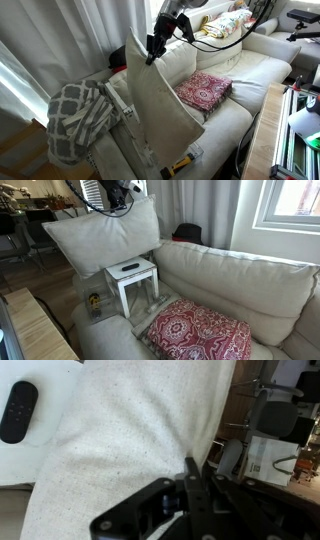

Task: Put the white pillow against the backrest of the white chair, remove the black remote from the chair and put it on the maroon blanket

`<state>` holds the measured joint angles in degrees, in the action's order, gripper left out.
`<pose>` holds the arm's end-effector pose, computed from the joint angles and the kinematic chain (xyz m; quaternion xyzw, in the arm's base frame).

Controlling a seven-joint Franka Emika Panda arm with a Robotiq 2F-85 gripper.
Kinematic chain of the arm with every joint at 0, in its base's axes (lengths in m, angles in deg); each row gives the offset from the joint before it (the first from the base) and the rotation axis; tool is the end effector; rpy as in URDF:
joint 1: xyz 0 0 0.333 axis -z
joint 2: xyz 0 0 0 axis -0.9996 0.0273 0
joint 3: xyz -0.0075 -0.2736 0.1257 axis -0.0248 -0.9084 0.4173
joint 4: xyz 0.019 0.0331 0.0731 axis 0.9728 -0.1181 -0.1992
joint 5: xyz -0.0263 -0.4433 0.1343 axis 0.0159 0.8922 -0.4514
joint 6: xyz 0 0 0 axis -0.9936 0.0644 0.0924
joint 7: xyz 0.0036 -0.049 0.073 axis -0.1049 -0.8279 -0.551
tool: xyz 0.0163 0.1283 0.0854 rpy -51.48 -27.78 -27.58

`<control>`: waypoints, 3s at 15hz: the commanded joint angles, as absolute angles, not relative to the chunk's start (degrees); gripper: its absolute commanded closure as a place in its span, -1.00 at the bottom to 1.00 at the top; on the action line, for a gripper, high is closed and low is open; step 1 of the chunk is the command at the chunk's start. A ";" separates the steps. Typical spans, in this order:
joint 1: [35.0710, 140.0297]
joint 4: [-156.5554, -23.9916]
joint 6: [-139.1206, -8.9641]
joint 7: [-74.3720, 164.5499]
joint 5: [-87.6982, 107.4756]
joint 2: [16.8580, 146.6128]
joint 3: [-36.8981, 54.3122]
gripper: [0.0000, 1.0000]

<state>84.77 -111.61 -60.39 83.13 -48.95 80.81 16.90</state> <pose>0.6384 0.1620 0.2414 -0.9157 -0.0568 -0.0221 0.3972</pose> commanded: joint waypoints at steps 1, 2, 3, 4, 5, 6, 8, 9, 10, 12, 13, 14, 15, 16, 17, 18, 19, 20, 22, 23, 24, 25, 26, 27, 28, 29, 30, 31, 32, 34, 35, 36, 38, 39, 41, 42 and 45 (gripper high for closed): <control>85.25 -111.52 -60.57 82.93 -48.69 80.85 17.71 0.87; 85.24 -111.51 -60.60 82.93 -48.66 80.88 17.75 0.87; 85.27 -111.51 -60.60 82.93 -48.62 80.90 17.73 0.87; 85.29 -111.50 -60.61 82.93 -48.60 80.91 17.70 0.87; 85.29 -111.49 -60.61 82.93 -48.58 80.92 17.70 0.87; 85.29 -111.49 -60.61 82.93 -48.56 80.92 17.70 0.87; 85.29 -111.48 -60.61 82.93 -48.55 80.93 17.70 0.87; 85.29 -111.48 -60.62 82.93 -48.55 80.93 17.70 0.87; 85.30 -111.47 -60.62 82.93 -48.55 80.94 17.70 0.97; 84.10 -108.98 -62.41 82.72 -46.50 82.71 18.29 0.97; 83.80 -107.43 -62.65 81.86 -45.29 83.91 18.70 0.97; 83.48 -105.52 -62.69 80.27 -44.02 85.48 18.93 0.97; 83.15 -103.55 -63.35 78.70 -42.45 87.25 18.97 0.97; 82.78 -101.93 -64.31 76.90 -40.78 88.53 19.00 0.97; 82.40 -100.03 -65.84 75.12 -39.11 89.86 18.99 0.97; 81.97 -98.40 -67.03 73.40 -37.10 90.83 19.01 0.97; 81.41 -96.45 -68.06 71.30 -34.57 91.92 18.97 0.97; 80.95 -94.11 -68.27 69.39 -31.92 93.34 19.11 0.97; 80.63 -89.52 -66.66 67.13 -28.17 95.98 20.33 0.97; 80.35 -87.68 -66.16 65.85 -26.43 97.12 20.94 0.97; 80.16 -85.76 -66.03 65.02 -25.29 98.58 21.76 0.97; 79.98 -83.98 -66.36 64.32 -24.52 99.96 22.66 0.97; 79.30 -82.28 -66.74 63.52 -22.28 101.28 22.83 0.97; 78.86 -80.59 -66.53 63.35 -20.11 102.41 23.22 0.97; 78.13 -78.89 -66.32 63.12 -16.83 103.54 23.22 0.97; 77.61 -77.31 -65.87 63.16 -14.49 104.41 23.42 0.97; 77.13 -75.75 -65.53 63.13 -12.56 105.25 23.76 0.97; 76.53 -74.15 -65.07 63.37 -10.49 106.01 24.04 0.97; 75.88 -72.67 -64.52 63.56 -8.69 106.65 24.32 0.97; 75.00 -69.97 -63.66 63.50 -6.45 108.00 25.08 0.97; 74.66 -68.95 -63.49 63.43 -5.69 108.52 25.32 0.97; 74.49 -68.47 -64.32 63.63 -5.21 108.83 25.55 0.97; 74.46 -67.96 -65.37 63.97 -4.83 109.07 26.00 0.97; 74.41 -67.73 -65.44 64.13 -4.62 109.00 26.14 0.97; 74.54 -67.57 -65.01 63.96 -4.12 108.95 26.10 0.97; 74.78 -67.65 -64.77 63.66 -4.12 108.99 26.02 0.97; 75.59 -68.14 -62.85 63.46 -4.77 109.10 26.27 0.37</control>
